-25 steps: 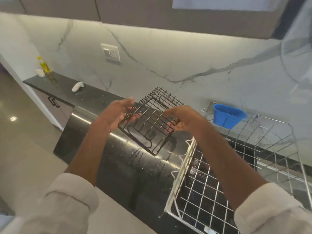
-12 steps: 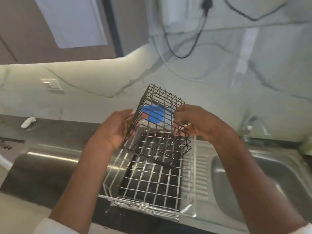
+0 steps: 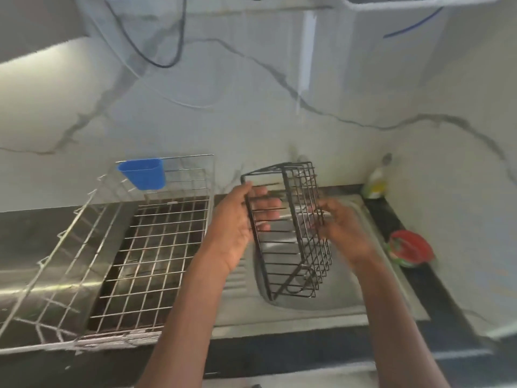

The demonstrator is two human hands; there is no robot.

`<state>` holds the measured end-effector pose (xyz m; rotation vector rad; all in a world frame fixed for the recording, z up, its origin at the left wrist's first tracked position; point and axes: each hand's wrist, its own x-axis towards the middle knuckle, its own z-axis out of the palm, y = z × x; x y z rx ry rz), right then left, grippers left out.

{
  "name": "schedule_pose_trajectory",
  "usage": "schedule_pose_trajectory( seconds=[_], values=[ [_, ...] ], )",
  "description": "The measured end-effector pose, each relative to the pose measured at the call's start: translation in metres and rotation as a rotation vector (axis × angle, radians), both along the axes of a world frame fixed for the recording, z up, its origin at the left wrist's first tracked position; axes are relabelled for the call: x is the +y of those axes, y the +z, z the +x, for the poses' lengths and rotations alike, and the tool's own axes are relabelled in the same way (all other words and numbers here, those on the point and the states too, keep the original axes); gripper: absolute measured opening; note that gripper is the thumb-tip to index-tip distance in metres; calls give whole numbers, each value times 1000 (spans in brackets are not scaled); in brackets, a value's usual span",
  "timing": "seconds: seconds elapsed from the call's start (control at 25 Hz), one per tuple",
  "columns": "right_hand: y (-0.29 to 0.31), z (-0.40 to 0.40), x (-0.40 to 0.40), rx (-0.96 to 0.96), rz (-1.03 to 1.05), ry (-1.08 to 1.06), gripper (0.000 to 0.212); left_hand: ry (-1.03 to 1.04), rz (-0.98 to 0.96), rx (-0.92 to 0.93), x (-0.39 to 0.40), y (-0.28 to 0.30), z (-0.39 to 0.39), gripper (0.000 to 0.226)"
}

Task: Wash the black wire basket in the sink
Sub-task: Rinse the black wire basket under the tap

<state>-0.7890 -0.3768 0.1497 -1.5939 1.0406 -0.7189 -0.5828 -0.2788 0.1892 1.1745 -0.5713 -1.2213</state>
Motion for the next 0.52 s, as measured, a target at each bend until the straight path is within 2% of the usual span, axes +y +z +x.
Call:
schedule_pose_trajectory(
  seconds=[0.08,0.16,0.32,0.44,0.52],
  values=[
    [-33,-14,-11,21,-43,-44,61,-48,41,44,-20,-17,-8,49],
    [-54,-22,-17,84,-41,-108,63,6,159,45,-44,-42,-9,45],
    [-79,-30,-20,244,39,-212,53,99,264,168,-76,-107,-16,31],
    [-105,-34,-30,233,155,-309,43,128,243,215,-77,-142,-29,30],
    [-117,-37,-36,140,238,-402,21,134,228,195,-81,-157,-37,32]
  ],
)
